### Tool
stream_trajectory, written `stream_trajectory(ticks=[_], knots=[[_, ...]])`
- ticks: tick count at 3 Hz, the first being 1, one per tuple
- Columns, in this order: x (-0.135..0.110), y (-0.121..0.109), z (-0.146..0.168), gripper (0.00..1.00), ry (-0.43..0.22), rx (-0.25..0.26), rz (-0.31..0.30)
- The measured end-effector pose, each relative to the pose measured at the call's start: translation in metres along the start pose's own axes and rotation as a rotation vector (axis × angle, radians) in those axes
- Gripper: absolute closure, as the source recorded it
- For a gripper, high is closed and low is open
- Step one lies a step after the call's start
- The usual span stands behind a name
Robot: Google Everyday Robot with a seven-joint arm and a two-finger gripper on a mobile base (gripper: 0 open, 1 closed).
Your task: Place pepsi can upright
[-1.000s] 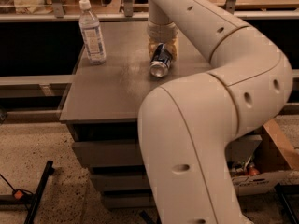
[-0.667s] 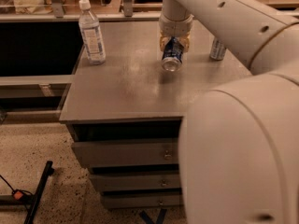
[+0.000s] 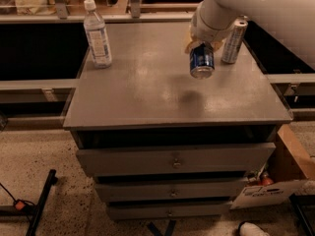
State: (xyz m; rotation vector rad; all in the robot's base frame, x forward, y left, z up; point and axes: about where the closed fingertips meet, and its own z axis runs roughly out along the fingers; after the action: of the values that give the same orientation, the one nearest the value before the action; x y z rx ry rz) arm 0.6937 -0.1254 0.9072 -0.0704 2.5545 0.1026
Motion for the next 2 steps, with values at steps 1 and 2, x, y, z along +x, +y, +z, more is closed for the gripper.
stream_trajectory(ticks=[1,2], knots=[[-0.003,-0.002,0.0,1.0,-0.014,-0.035,0.015],[0.003,0.01,0.01,1.0,-0.053,-0.19,0.005]])
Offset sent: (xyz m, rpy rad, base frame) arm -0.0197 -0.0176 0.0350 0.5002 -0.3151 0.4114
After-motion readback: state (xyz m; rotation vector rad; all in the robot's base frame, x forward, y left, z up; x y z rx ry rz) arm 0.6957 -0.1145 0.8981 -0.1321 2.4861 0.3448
